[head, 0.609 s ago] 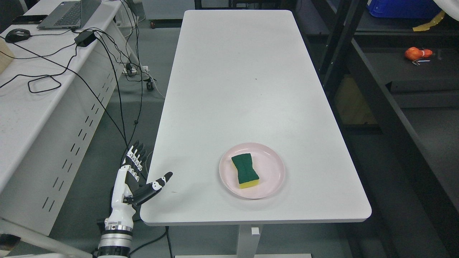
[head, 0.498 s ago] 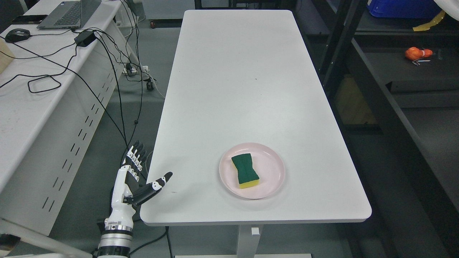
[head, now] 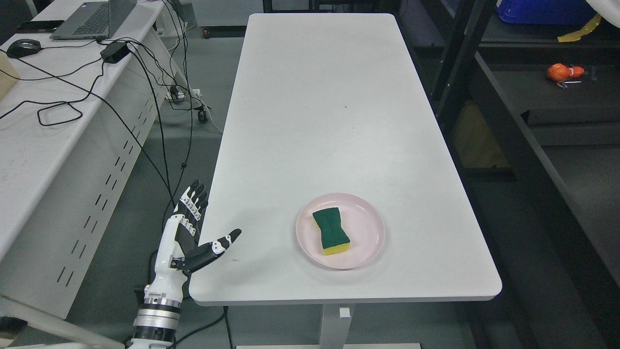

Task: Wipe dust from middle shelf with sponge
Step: 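Raise the left hand from beside the table toward the pink plate, then lower the left hand onto the green-and-yellow sponge on the plate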

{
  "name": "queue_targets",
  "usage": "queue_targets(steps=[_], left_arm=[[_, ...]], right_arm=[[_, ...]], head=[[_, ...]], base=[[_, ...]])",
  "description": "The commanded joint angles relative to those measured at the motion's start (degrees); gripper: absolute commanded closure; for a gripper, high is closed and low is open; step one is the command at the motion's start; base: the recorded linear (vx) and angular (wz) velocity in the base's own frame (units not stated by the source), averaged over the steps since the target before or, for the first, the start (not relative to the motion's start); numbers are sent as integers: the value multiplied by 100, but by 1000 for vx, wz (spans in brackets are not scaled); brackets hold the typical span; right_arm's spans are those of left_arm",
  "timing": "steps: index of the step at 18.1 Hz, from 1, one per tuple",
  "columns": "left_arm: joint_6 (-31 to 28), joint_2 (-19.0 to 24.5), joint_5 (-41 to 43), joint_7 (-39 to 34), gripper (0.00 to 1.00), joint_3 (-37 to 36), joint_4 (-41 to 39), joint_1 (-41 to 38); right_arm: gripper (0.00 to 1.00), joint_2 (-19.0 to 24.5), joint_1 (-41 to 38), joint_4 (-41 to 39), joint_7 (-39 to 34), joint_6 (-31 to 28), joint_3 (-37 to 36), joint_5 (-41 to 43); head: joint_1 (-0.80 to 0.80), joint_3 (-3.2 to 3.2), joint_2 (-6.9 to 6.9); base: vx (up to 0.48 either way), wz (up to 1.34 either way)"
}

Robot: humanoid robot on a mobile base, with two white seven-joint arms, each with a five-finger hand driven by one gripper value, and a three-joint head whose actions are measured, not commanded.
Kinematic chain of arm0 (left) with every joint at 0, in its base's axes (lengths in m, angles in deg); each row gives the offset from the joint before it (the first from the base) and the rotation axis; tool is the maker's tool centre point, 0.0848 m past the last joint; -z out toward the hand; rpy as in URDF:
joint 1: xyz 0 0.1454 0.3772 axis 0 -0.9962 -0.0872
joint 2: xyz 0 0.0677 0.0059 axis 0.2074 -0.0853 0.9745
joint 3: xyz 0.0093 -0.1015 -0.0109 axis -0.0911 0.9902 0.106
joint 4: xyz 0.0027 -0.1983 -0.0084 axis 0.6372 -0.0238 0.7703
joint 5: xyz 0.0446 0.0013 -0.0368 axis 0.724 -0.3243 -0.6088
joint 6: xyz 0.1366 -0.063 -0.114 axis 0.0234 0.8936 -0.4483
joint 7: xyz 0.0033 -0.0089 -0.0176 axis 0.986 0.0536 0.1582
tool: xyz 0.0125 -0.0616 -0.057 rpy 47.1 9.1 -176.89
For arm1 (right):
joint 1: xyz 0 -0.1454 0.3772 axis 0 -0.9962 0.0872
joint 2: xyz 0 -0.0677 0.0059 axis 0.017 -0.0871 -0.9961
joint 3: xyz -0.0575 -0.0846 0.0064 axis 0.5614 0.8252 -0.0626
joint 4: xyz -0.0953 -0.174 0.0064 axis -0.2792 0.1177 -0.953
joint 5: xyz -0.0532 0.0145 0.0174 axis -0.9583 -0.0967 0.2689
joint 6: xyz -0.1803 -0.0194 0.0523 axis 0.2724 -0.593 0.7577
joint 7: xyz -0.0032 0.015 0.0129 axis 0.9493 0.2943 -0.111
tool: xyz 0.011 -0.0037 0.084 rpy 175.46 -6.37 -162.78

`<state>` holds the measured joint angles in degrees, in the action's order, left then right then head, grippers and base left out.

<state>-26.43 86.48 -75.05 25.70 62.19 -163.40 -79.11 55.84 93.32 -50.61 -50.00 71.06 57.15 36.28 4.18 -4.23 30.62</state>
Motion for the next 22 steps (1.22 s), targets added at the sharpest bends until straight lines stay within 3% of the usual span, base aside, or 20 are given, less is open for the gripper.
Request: queue_targets(steps=[1, 3, 7, 11, 15, 19, 22], left_arm=[[492, 1195, 710, 713, 5, -144, 312, 756], [711, 1888, 1954, 1440, 5, -197, 496, 1344], [1554, 2567, 4644, 1831, 5, -424, 927, 2338], [1803, 2525, 4810, 2068, 2, -1066, 937, 3068], [2074, 2560, 5089, 2314, 9, -2162, 1226, 3815], [2110, 1753, 6047, 2288, 9, -2718, 1551, 4045], [2128, 1401, 6443, 2262, 9, -3351, 1937, 4054]], right_arm=[[0, -100, 2, -100, 0, 1, 0, 0], [0, -100, 2, -100, 0, 1, 8, 0], [0, -100, 2, -100, 0, 1, 0, 0], [0, -100, 2, -100, 0, 1, 0, 0], [0, -100, 2, -100, 0, 1, 0, 0], [0, -100, 2, -100, 0, 1, 0, 0], [0, -100, 2, -100, 0, 1, 0, 0]], head=[[0, 0, 0], [0, 0, 0], [0, 0, 0], [0, 0, 0], [0, 0, 0], [0, 0, 0], [0, 0, 0]], base=[[0, 0], [0, 0], [0, 0], [0, 0], [0, 0], [0, 0], [0, 0]])
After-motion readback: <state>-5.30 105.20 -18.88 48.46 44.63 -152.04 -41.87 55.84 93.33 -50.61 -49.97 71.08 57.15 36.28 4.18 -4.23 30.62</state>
